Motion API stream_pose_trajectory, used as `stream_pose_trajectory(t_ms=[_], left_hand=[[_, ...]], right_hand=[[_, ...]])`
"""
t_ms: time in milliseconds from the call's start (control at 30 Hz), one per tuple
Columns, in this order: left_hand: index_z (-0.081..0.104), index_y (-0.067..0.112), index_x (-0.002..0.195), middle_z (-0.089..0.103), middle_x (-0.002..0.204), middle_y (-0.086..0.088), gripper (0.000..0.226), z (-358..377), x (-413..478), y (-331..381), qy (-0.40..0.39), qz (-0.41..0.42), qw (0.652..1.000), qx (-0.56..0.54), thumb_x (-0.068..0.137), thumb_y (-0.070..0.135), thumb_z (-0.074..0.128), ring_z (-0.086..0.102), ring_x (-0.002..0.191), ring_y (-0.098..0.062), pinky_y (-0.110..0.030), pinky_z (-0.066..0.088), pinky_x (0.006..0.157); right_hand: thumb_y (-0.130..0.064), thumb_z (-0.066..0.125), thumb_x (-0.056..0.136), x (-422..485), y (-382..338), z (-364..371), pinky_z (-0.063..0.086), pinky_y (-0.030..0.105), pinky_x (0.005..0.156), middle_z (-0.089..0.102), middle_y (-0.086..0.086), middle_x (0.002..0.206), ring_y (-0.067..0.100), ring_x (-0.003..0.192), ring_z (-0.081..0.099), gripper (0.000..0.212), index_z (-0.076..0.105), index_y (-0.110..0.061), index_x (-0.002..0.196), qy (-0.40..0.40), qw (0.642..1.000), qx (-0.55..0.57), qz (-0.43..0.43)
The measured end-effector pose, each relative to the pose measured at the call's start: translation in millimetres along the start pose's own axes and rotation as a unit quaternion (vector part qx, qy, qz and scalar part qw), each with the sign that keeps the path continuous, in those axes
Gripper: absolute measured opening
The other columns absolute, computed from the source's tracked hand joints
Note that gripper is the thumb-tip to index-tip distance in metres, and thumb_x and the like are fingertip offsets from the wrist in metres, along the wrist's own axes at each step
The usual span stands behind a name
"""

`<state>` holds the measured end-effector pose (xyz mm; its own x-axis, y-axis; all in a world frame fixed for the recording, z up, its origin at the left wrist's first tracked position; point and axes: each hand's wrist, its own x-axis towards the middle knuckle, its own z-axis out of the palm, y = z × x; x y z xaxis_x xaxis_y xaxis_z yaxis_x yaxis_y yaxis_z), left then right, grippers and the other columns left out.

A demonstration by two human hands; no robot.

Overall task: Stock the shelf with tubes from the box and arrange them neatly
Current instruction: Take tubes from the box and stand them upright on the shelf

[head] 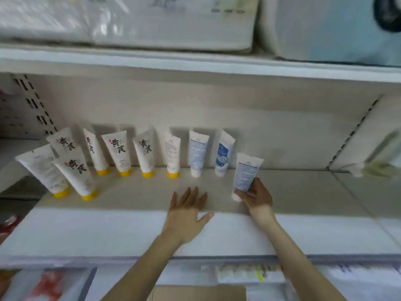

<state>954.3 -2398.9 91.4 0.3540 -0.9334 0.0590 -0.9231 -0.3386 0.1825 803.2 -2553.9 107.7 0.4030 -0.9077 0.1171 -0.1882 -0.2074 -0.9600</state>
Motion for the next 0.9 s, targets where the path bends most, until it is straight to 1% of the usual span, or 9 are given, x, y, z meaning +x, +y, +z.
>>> stream_pose_trajectory(t_ms=[67, 133, 233, 300, 433, 633, 733, 800, 900], left_hand=[[0.020, 0.038, 0.147, 0.013, 0.158, 0.006, 0.091, 3.7, 1.8, 1.7, 0.016, -0.002, 1.000, -0.008, 0.071, 0.080, -0.008, 0.007, 0.146, -0.014, -0.036, -0.007, 0.114], [0.019, 0.039, 0.147, 0.011, 0.158, 0.008, 0.087, 3.7, 2.9, -0.1, 0.014, -0.006, 1.000, -0.016, 0.072, 0.077, -0.005, 0.004, 0.146, -0.011, -0.034, -0.007, 0.113], [0.017, 0.041, 0.146, 0.012, 0.157, 0.010, 0.087, 5.0, 4.5, 0.1, 0.016, -0.008, 1.000, -0.007, 0.072, 0.078, -0.008, 0.005, 0.146, -0.010, -0.035, -0.004, 0.115], [0.019, 0.043, 0.146, 0.014, 0.157, 0.010, 0.092, 6.0, 4.9, 0.5, 0.021, -0.012, 1.000, -0.011, 0.069, 0.080, -0.013, 0.007, 0.145, -0.010, -0.035, -0.003, 0.116], [0.013, 0.046, 0.146, 0.006, 0.157, 0.015, 0.095, 5.4, 5.9, -0.4, 0.005, -0.018, 1.000, -0.003, 0.063, 0.081, -0.019, -0.001, 0.144, -0.004, -0.035, -0.004, 0.118], [0.015, 0.047, 0.145, 0.008, 0.157, 0.016, 0.093, 6.0, 5.8, 0.4, 0.008, -0.024, 1.000, -0.003, 0.065, 0.080, -0.018, 0.001, 0.144, -0.004, -0.033, -0.004, 0.117], [0.013, 0.048, 0.145, 0.006, 0.156, 0.017, 0.093, 4.9, 6.1, 0.8, 0.004, -0.026, 1.000, -0.001, 0.064, 0.080, -0.020, -0.001, 0.144, -0.002, -0.032, -0.005, 0.117], [0.015, 0.048, 0.145, 0.008, 0.156, 0.017, 0.093, 5.6, 6.5, 0.3, 0.005, -0.026, 1.000, -0.008, 0.065, 0.081, -0.019, 0.001, 0.144, -0.002, -0.031, -0.006, 0.116], [0.018, 0.047, 0.144, 0.011, 0.156, 0.016, 0.092, 6.4, 6.2, -0.1, 0.009, -0.024, 0.999, -0.018, 0.066, 0.082, -0.017, 0.003, 0.144, -0.003, -0.031, -0.005, 0.116]], right_hand=[[0.004, 0.072, 0.075, 17.7, 8.3, -10.5, 0.042, 0.004, 0.057, 0.064, 0.004, 0.087, -0.013, 0.061, 0.059, 0.031, 0.057, -0.010, 0.098, 0.004, 1.000, -0.009, -0.009], [0.003, 0.072, 0.075, 33.2, 14.1, -18.1, 0.041, 0.003, 0.058, 0.065, 0.005, 0.088, -0.016, 0.062, 0.058, 0.028, 0.059, -0.008, 0.098, 0.008, 1.000, -0.019, -0.018], [0.000, 0.071, 0.077, 54.6, 16.8, -23.7, 0.041, 0.003, 0.061, 0.067, 0.004, 0.089, -0.015, 0.066, 0.059, 0.026, 0.061, -0.004, 0.101, 0.003, 0.999, -0.026, -0.041], [0.000, 0.071, 0.078, 67.9, 17.5, -24.1, 0.042, 0.003, 0.064, 0.067, 0.005, 0.090, -0.015, 0.067, 0.060, 0.026, 0.060, -0.007, 0.101, -0.003, 0.999, -0.021, -0.044], [-0.001, 0.070, 0.078, 83.3, 23.8, -21.8, 0.043, 0.003, 0.065, 0.065, -0.001, 0.088, -0.016, 0.068, 0.060, 0.029, 0.060, -0.008, 0.104, 0.004, 0.999, -0.001, -0.038], [-0.007, 0.073, 0.078, 91.9, 30.4, -17.9, 0.046, 0.006, 0.069, 0.066, -0.004, 0.090, -0.013, 0.071, 0.061, 0.028, 0.059, -0.016, 0.100, 0.015, 0.999, 0.009, -0.035], [-0.011, 0.073, 0.078, 92.6, 32.8, -16.0, 0.047, 0.009, 0.072, 0.068, -0.003, 0.092, -0.007, 0.076, 0.064, 0.029, 0.060, -0.019, 0.103, 0.018, 0.999, 0.002, -0.039], [-0.013, 0.073, 0.079, 93.5, 33.7, -15.2, 0.047, 0.011, 0.073, 0.069, -0.001, 0.093, 0.003, 0.081, 0.066, 0.029, 0.061, -0.018, 0.105, 0.021, 0.999, -0.003, -0.040], [-0.014, 0.072, 0.080, 93.7, 35.1, -14.5, 0.049, 0.018, 0.077, 0.070, 0.002, 0.095, 0.013, 0.085, 0.067, 0.028, 0.062, -0.016, 0.106, 0.020, 0.999, -0.008, -0.043]])
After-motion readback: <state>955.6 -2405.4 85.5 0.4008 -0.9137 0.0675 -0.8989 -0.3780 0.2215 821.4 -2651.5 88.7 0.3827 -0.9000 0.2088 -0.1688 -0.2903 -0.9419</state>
